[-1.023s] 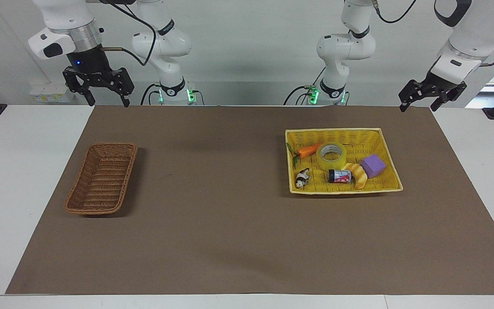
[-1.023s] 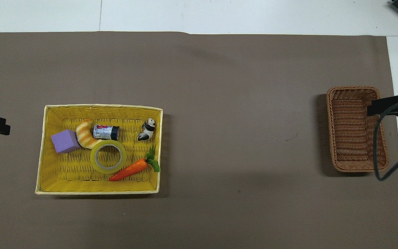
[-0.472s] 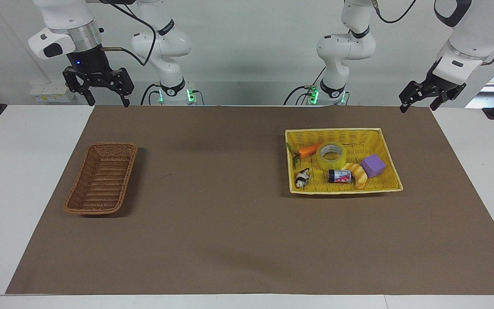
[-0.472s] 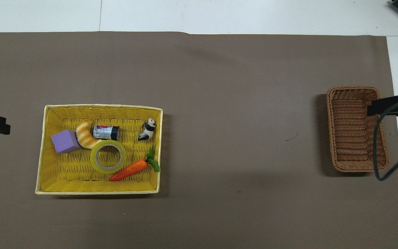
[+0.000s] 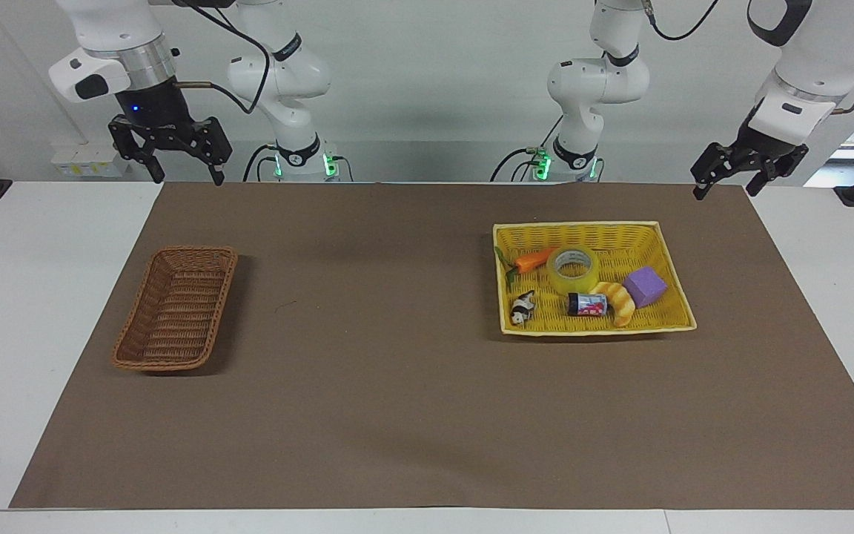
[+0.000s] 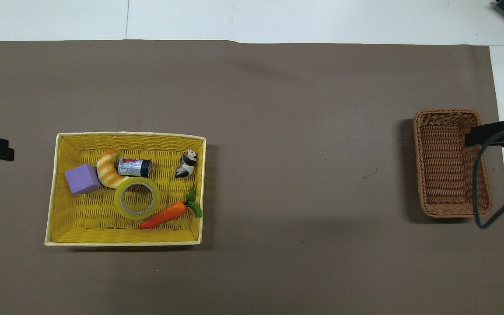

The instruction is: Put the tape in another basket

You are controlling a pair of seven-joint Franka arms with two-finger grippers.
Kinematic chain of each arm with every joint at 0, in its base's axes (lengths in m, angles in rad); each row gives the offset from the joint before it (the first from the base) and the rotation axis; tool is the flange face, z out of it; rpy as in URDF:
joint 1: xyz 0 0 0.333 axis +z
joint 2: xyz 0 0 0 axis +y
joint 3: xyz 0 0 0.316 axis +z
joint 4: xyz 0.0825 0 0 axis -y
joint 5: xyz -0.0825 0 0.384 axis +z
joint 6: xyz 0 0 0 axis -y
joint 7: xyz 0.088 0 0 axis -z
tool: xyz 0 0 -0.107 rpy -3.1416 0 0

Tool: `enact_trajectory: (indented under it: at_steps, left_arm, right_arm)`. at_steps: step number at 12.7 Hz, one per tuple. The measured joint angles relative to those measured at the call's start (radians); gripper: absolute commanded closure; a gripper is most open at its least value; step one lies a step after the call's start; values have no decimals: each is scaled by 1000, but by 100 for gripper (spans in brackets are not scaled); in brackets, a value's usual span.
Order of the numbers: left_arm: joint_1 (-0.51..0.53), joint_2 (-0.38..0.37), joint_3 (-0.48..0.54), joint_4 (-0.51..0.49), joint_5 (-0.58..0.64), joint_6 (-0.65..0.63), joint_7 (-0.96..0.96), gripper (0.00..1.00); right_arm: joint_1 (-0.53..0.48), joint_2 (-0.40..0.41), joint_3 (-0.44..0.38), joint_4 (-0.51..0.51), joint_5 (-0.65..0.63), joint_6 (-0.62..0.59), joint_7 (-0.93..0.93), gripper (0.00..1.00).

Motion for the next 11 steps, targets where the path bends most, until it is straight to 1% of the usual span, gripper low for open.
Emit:
enact_trajectory:
  at_steps: [6,11]
  left_arm:
    - [-4,0,-9,-13,0,14,0,0]
    - [-67,-1,-17,-43,0,28,-30,0]
  right_arm:
    - [0,0,0,0,0,0,0,0]
    - [0,0,0,0,0,0,0,0]
